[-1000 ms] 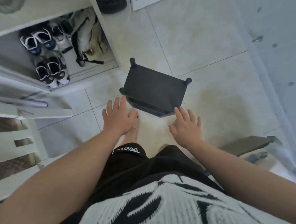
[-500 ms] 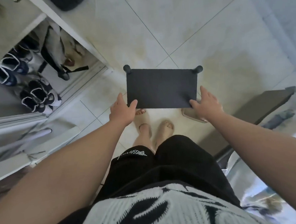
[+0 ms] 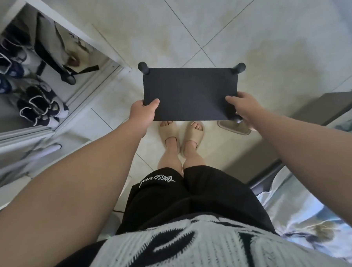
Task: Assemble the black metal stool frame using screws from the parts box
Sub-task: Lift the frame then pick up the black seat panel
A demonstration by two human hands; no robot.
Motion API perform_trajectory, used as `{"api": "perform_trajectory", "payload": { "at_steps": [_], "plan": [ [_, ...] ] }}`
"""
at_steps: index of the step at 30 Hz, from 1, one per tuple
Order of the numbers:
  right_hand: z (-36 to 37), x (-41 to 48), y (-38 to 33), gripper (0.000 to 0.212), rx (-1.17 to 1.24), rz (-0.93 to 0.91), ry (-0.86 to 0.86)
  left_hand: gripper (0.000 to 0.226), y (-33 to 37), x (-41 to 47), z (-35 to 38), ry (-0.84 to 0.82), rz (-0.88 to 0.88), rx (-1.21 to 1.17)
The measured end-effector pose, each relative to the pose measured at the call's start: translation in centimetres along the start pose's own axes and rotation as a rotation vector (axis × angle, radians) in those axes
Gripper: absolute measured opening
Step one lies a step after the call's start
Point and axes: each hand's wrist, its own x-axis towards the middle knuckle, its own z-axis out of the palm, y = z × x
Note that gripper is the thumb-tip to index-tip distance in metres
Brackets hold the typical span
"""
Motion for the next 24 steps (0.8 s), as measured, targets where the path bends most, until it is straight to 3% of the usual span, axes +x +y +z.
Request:
{"api": "perform_trajectory", "payload": {
  "at_steps": [6,14,24],
  "plan": [
    [-2.8,-2.7,-1.3,0.044,0.077,-0.149,0.055,0.025,3.8,-3.2,0.0,0.098,0.07,-0.071],
    [-8.2,-6.1,-3.5,0.045,0.124,-0.316,0.137,0.032,9.7,-6.6,1.3,0.062,0.205,-0.136],
    [-12.5,-2.5,-15.6,0.04,0.241,-0.41,0.243,0.029,24.2,-1.8,1.2,0.04,0.386,-0.111]
  ]
}}
